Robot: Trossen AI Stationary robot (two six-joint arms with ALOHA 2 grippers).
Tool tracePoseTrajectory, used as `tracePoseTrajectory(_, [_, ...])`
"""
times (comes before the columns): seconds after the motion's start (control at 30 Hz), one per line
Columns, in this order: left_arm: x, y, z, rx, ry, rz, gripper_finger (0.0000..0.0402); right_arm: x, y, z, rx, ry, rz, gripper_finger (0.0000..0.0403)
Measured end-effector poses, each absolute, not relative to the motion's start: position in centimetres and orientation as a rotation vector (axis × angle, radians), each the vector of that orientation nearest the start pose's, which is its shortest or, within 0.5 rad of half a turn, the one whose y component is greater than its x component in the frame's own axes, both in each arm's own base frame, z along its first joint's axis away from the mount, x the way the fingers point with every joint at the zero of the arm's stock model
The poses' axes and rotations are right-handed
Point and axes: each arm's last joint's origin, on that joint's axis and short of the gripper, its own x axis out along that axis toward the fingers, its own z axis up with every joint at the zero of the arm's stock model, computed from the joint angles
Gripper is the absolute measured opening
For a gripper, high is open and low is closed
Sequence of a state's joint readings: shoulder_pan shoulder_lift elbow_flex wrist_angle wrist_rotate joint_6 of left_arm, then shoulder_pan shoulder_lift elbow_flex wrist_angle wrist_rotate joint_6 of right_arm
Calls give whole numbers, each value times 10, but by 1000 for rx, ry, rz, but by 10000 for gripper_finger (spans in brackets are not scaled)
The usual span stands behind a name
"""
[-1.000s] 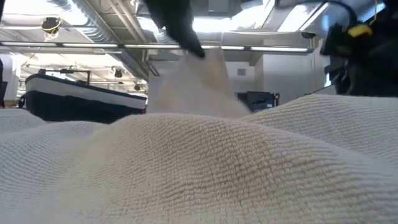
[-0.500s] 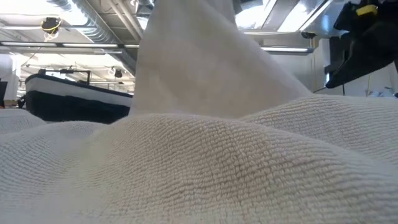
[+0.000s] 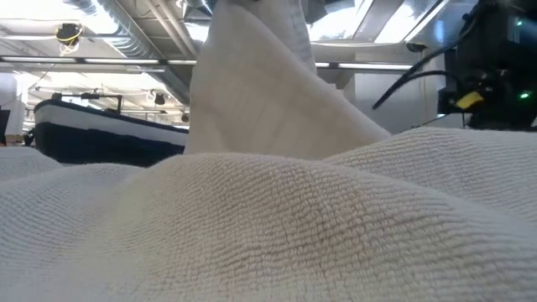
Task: Fold towel
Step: Fold the right white patterned towel
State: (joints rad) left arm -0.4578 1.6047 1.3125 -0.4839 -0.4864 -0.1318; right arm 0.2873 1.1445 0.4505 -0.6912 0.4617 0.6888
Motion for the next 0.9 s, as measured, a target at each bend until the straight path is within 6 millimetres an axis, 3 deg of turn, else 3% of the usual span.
tracePoseTrajectory(0.23, [317, -141, 288, 203, 692, 82, 4, 154, 56, 141, 327, 1259, -255, 220])
tracePoseTrajectory(0.43, [316, -140, 279, 212, 707, 86, 4, 150, 75, 142, 345, 1258, -163, 220])
tracePoseTrajectory(0.7, [310, -131, 250, 158, 776, 143, 4, 160, 68, 170, 177, 1091, -437, 220])
tracePoseTrajectory(0.9, [307, -129, 240, 136, 793, 159, 2, 161, 44, 155, 378, 1117, -586, 220])
